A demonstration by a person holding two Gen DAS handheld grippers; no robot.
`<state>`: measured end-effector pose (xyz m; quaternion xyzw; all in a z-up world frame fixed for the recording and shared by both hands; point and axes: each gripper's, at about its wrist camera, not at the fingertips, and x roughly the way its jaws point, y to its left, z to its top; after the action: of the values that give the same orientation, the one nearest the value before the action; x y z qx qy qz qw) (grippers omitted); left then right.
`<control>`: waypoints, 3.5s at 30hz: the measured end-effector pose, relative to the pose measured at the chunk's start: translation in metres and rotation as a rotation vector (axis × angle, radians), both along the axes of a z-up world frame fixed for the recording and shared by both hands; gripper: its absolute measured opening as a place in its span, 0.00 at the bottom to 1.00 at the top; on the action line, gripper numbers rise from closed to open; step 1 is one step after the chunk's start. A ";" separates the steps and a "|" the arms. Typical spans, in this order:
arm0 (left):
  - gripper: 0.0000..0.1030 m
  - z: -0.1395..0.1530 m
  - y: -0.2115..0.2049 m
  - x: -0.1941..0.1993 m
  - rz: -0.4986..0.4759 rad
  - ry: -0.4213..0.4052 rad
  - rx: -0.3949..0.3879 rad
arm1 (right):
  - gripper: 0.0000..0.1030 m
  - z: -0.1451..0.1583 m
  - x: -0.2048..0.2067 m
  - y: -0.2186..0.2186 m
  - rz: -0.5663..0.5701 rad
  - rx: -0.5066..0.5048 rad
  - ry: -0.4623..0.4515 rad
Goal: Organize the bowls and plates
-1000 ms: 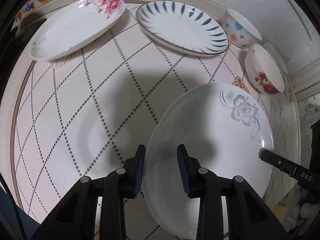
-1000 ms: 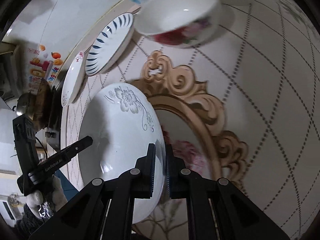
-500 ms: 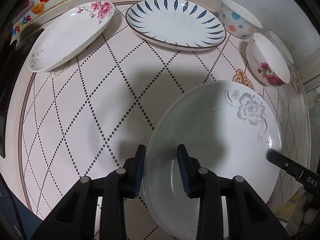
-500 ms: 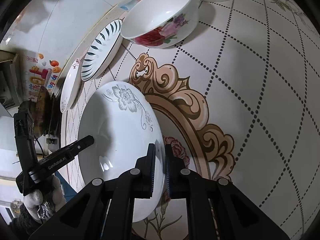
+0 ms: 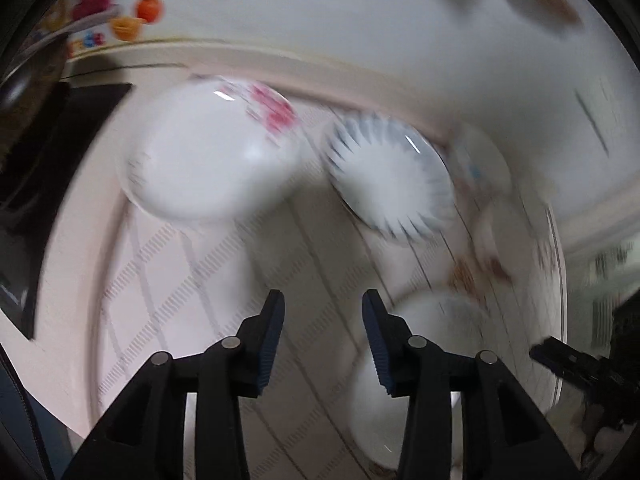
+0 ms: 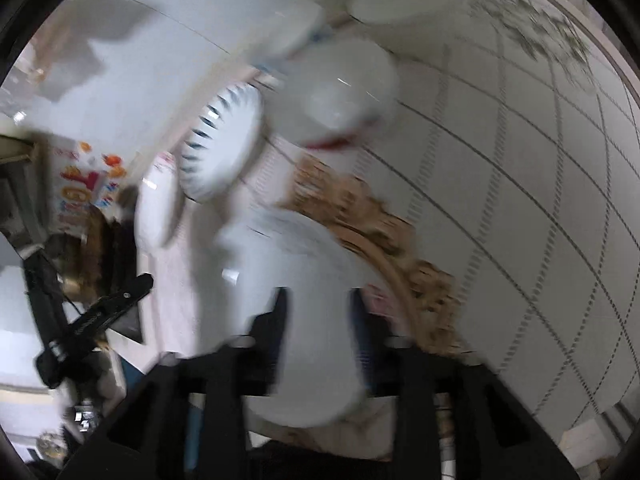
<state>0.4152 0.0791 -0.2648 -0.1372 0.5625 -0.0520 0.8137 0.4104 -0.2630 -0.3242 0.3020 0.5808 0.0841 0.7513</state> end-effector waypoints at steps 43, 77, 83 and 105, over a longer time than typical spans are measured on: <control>0.23 -0.040 0.149 0.062 0.204 0.072 0.074 | 0.15 -0.039 0.255 0.247 0.448 -0.105 0.025; 0.23 -0.057 -0.084 -0.054 -0.186 0.207 0.066 | 0.15 -0.040 0.008 -0.007 0.208 -0.074 0.172; 0.23 -0.063 -0.093 -0.055 -0.205 0.205 0.118 | 0.15 -0.045 0.011 -0.006 0.205 -0.087 0.171; 0.23 -0.080 -0.111 -0.047 -0.223 0.249 0.187 | 0.17 -0.057 0.016 0.012 0.240 -0.195 0.182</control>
<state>0.3687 -0.0320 -0.3448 -0.0030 0.6730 -0.0719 0.7361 0.4267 -0.2510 -0.3813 0.1625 0.6835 0.0888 0.7061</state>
